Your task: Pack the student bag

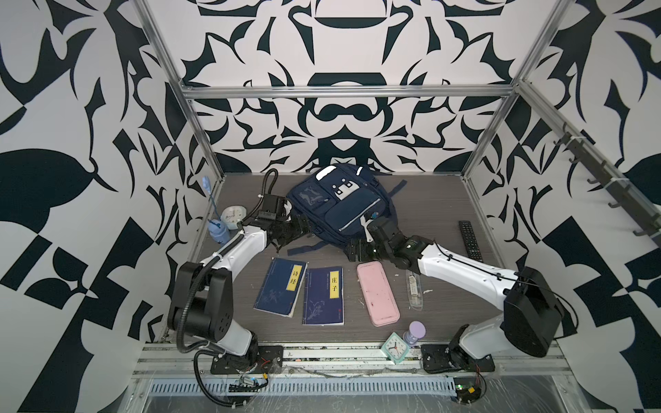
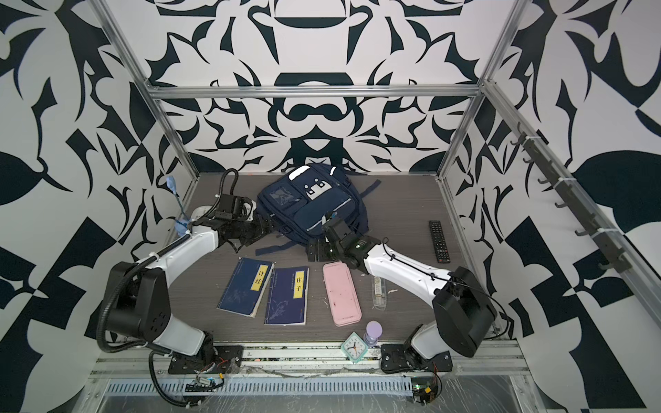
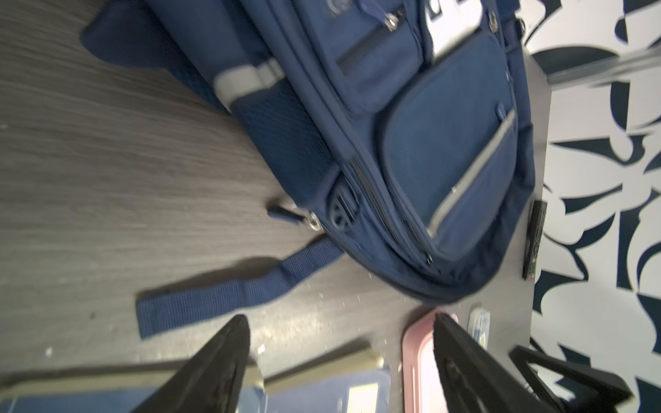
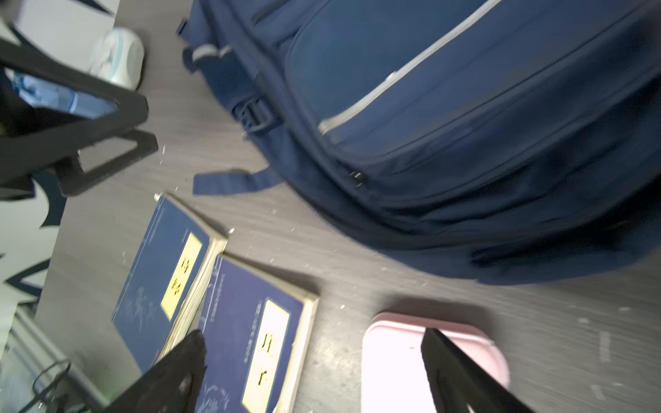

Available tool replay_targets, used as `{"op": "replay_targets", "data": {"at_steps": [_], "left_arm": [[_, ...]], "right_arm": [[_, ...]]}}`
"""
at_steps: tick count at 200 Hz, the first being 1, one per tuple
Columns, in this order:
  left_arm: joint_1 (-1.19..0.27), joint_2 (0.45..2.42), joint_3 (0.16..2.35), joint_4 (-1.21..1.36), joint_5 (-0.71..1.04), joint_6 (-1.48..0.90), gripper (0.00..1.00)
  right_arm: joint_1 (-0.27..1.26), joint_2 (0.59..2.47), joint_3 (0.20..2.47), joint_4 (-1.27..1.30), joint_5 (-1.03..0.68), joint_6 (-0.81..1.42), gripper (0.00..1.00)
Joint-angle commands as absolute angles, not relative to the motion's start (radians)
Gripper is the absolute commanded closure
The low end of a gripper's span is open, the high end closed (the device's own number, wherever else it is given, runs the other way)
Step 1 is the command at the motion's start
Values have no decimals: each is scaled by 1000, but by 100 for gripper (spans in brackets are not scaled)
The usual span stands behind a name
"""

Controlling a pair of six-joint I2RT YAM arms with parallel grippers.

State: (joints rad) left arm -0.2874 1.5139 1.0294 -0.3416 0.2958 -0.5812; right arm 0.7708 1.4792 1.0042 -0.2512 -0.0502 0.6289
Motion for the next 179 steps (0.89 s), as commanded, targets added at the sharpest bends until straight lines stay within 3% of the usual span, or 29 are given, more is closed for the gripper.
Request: {"op": "replay_targets", "data": {"at_steps": [1, 29, 74, 99, 141, 179], "left_arm": [[-345, 1439, 993, -490, 241, -525, 17], [-416, 1353, 900, -546, 204, -539, 17], [-552, 1250, 769, -575, 195, -610, 20], [-627, 1224, 735, -606, 168, -652, 20], [-649, 1163, 648, -605, 167, -699, 22], [-649, 1177, 610, -554, 211, -707, 23]], "right_arm": [[807, 1478, 992, -226, -101, 643, 7], [848, 1500, 981, -266, -114, 657, 13], [918, 1590, 956, -262, -163, 699, 31], [960, 1634, 954, -247, -165, 712, 35], [985, 1668, 950, -275, -124, 727, 44], [987, 1702, 953, -293, -122, 733, 62]]}}
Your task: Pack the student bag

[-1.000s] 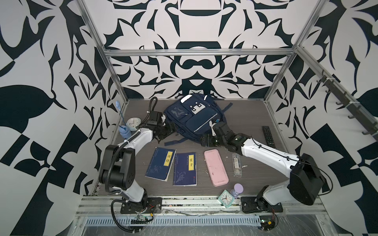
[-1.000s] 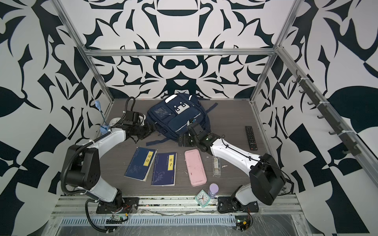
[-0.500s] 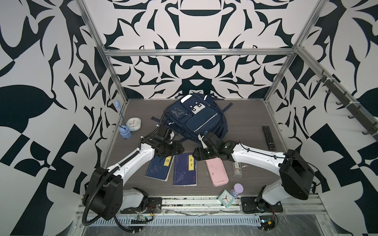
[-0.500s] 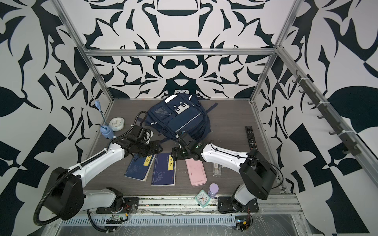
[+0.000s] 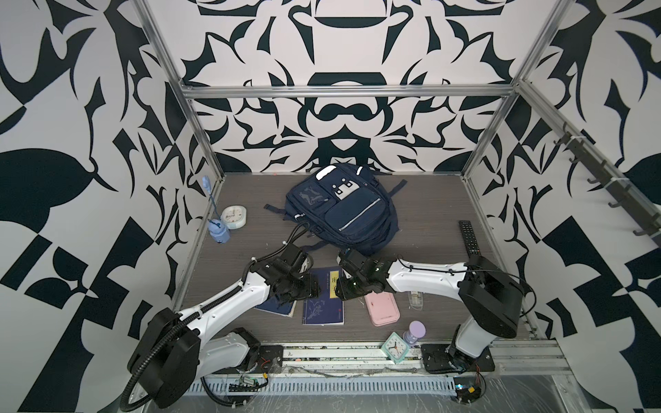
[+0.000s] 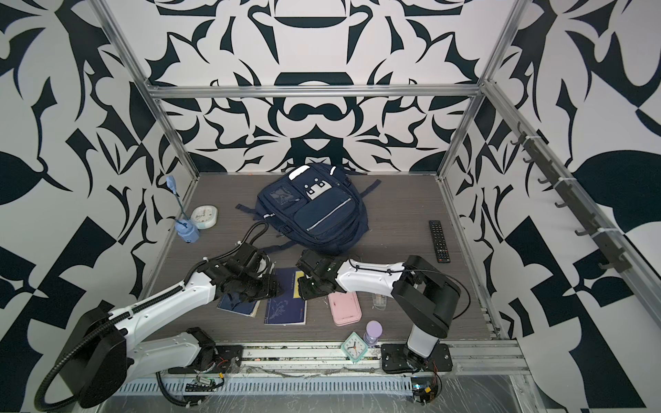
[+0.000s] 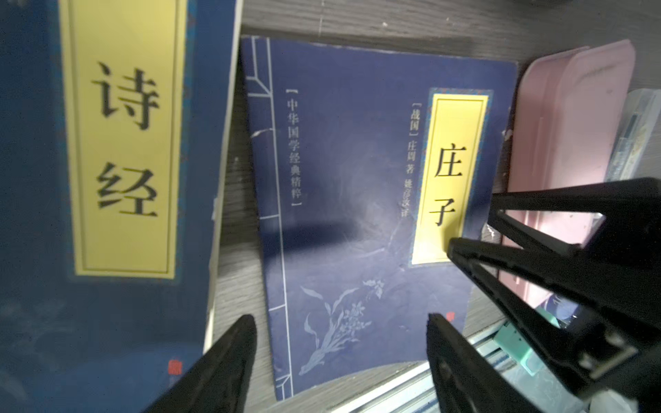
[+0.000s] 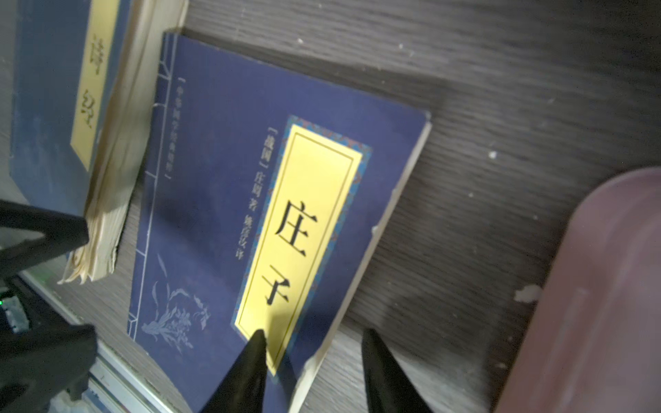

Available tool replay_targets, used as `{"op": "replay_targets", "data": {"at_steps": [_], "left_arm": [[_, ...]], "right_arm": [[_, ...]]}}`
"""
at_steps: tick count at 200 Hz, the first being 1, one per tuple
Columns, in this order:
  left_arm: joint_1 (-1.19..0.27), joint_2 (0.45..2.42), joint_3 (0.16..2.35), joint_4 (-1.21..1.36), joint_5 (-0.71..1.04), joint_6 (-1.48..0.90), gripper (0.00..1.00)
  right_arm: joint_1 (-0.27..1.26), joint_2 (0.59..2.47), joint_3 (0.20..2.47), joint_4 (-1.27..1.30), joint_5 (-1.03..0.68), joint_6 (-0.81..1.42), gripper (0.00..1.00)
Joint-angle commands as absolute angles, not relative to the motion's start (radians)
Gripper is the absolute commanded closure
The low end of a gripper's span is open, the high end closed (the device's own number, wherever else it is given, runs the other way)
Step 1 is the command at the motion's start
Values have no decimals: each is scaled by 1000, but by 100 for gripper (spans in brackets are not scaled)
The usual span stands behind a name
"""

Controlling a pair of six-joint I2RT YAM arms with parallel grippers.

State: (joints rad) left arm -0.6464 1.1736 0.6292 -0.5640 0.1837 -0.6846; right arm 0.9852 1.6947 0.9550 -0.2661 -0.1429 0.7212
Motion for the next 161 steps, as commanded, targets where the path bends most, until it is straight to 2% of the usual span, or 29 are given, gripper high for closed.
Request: {"op": "replay_targets", "data": {"at_steps": [1, 47, 94, 115, 161], "left_arm": [[-649, 1178, 609, -552, 213, -707, 23], [-649, 1230, 573, -472, 242, -715, 25], [-649, 1267, 566, -480, 199, -720, 26], [-649, 1307, 561, -445, 232, -716, 27], [-649, 1369, 567, -407, 292, -690, 27]], "right_arm": [[987, 1702, 953, -293, -122, 733, 63], [988, 1724, 966, -325, -78, 741, 81], [988, 1752, 978, -327, -86, 744, 84], [988, 1765, 983, -330, -87, 743, 90], [988, 1796, 997, -359, -69, 731, 93]]}}
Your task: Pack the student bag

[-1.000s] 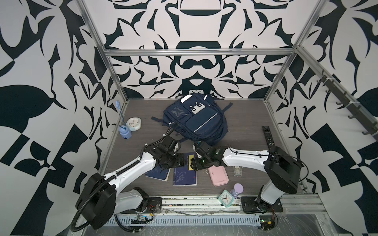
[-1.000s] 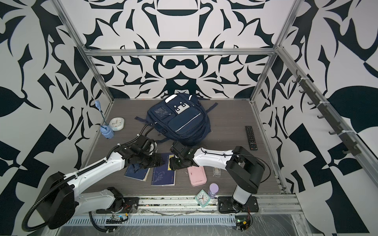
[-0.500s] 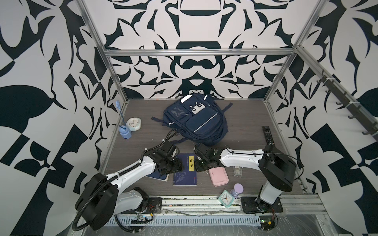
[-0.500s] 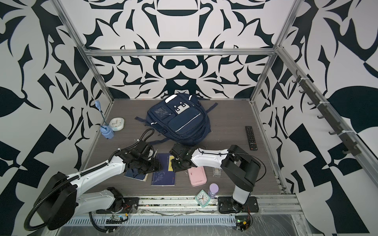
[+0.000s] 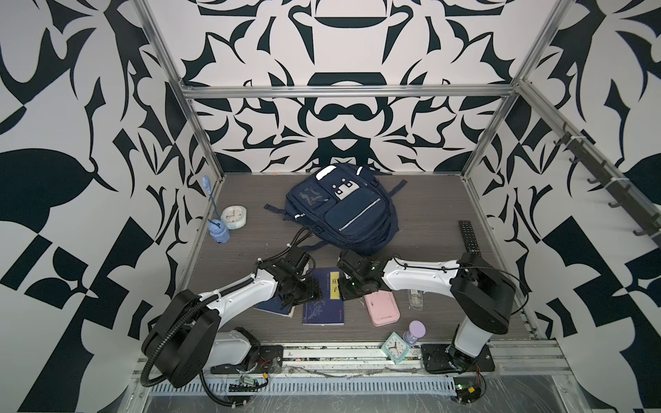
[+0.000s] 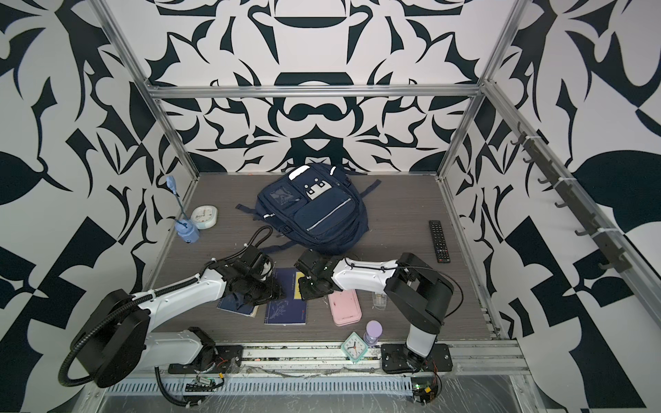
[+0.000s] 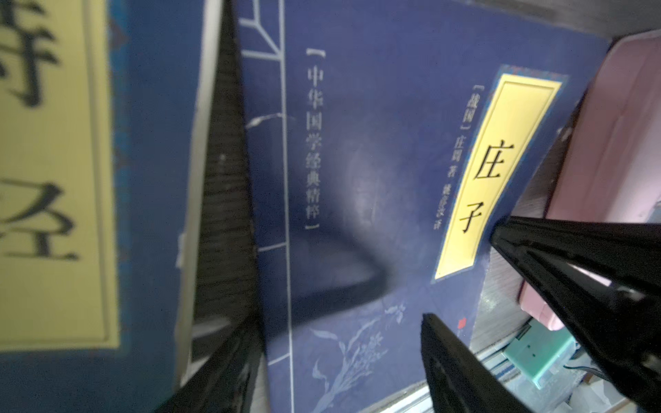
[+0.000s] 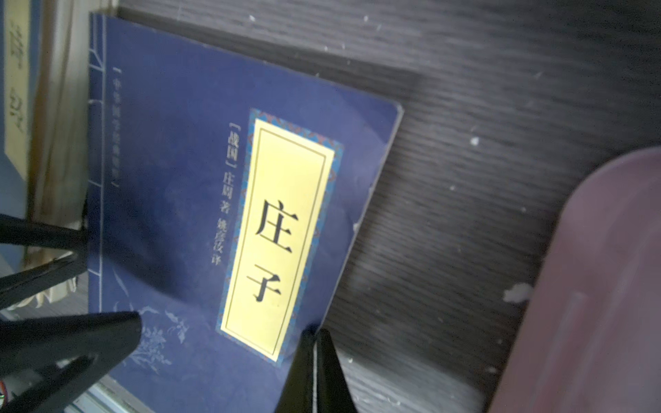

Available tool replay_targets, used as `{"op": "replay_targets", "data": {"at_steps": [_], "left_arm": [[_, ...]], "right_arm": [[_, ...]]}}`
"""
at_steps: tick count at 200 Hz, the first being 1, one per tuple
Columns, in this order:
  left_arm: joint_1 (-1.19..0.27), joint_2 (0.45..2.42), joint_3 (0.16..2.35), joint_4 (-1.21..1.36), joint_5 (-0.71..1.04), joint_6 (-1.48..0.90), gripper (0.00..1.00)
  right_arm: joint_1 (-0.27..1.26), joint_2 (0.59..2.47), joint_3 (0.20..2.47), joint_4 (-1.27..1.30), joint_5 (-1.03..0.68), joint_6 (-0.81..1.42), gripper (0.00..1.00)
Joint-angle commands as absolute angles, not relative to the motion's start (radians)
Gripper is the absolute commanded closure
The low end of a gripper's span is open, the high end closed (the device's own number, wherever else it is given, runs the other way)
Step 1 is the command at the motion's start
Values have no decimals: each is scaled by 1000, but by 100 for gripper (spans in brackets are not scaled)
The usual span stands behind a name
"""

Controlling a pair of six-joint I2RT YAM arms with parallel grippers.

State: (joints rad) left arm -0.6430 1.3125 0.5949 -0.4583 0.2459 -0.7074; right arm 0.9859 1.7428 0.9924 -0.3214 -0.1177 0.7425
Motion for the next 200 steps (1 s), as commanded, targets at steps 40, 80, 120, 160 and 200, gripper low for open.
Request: {"op": "replay_targets", "data": {"at_steps": [40, 80, 120, 160, 200], "left_arm": [[-649, 1301, 517, -223, 451, -696, 32], [-650, 1153, 484, -137, 472, -718, 37], [-649, 1093, 480, -74, 467, -746, 43], [-649, 1110, 489, -72, 451, -755, 48], [-647, 1141, 494, -84, 428, -754, 56]], "right_arm": [[988, 1829, 1005, -362, -78, 720, 94], [988, 1856, 1027, -405, -66, 696, 94], [988, 1859, 1020, -404, -77, 692, 94], [988, 1843, 1010, -402, -74, 690, 93], [988, 1820, 991, -388, -71, 701, 89]]}}
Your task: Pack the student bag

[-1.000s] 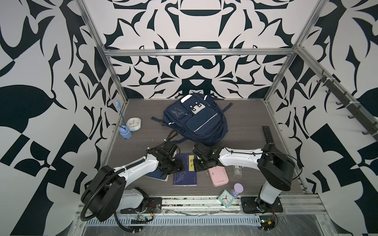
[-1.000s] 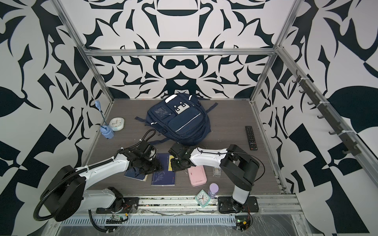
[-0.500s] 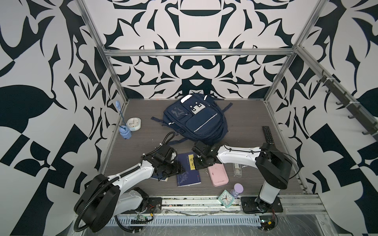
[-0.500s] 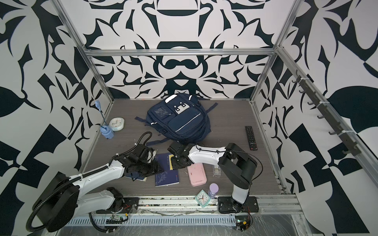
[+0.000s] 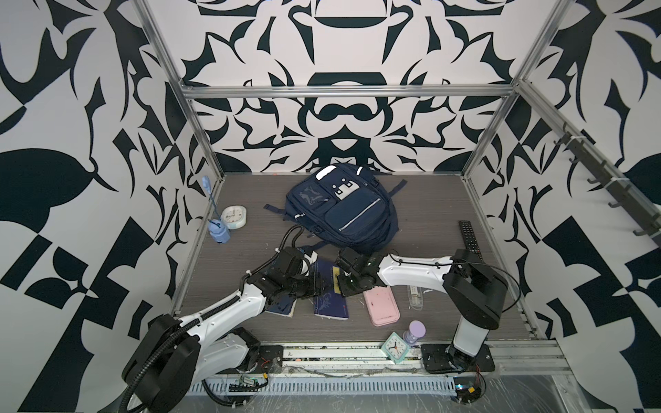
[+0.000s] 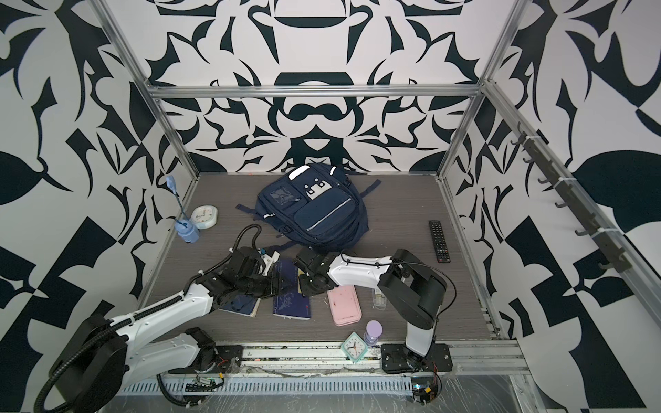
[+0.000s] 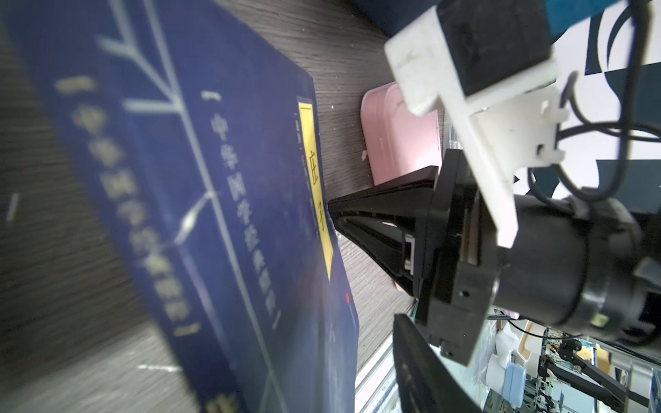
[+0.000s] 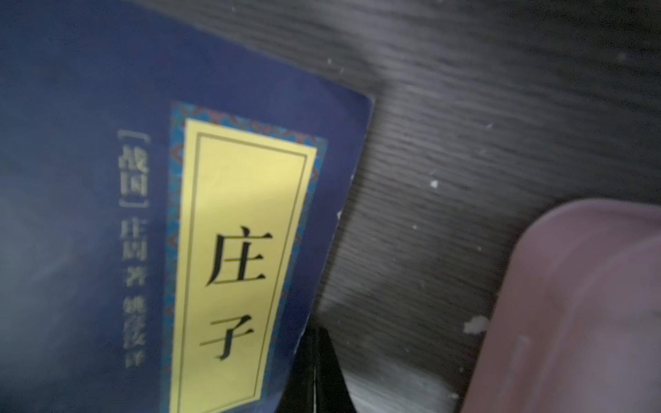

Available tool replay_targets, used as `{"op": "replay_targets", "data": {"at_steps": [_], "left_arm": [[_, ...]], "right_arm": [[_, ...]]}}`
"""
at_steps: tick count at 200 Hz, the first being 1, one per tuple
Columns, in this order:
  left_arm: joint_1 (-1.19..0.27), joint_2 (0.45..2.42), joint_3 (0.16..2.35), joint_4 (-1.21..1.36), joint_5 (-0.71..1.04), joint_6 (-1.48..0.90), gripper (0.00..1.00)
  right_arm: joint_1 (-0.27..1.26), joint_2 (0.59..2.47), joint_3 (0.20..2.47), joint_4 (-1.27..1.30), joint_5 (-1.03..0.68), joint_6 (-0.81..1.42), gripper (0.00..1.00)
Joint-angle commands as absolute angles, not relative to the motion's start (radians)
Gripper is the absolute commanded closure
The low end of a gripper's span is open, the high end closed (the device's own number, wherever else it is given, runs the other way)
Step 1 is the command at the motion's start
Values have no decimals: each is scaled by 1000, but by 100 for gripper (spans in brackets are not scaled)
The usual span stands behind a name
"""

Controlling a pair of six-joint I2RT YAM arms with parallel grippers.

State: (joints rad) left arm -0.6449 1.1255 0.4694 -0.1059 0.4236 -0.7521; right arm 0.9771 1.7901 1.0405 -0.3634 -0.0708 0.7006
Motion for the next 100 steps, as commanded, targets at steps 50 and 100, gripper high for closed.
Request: {"op": "replay_targets", "data": {"at_steps": [50, 100], "left_arm": [[-644, 1146, 508, -134, 401, -723, 74], [-583, 1109, 538, -146, 473, -694, 85]], "right_arm": [[986, 1767, 977, -399, -40, 711, 78], [940, 1652, 975, -424, -17, 688, 57]]}}
